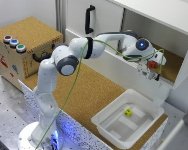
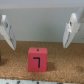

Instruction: Place the grasped pink block inside the right cabinet

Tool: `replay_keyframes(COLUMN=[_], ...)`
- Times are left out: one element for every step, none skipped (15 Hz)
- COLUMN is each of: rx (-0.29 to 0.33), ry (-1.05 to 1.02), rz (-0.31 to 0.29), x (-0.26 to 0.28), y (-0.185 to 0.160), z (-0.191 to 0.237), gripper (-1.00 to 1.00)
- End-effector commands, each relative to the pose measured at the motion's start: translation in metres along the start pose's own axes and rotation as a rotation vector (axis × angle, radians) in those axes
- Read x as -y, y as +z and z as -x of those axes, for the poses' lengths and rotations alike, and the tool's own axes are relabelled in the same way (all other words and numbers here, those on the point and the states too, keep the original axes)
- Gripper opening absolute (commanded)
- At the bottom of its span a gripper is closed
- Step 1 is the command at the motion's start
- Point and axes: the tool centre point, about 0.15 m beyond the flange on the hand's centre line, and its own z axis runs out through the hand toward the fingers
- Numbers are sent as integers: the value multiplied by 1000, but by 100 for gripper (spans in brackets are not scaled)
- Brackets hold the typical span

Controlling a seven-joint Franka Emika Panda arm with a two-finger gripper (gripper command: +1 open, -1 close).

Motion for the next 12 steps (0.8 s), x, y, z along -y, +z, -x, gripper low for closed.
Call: replay_keyframes(rx=[6, 30, 46, 72, 95, 107, 111, 123, 129, 148, 159, 164], ry=[1, -13, -51, -62, -73, -89, -113, -100, -120, -133, -134, -127], rz=[5, 48, 62, 79, 105, 116, 137, 126, 115, 104, 93, 71], x=[-2, -4, -2, -3, -5, -8, -10, -16, -20, -24, -28, -31], y=[1, 2, 3, 3, 2, -4, -11, -16, -23, -30, -41, -50], z=[0, 2, 7, 16, 23, 29, 34, 38, 45, 53, 64, 77], gripper=[100, 100, 100, 100, 100, 100, 100, 100, 100, 100, 100, 100])
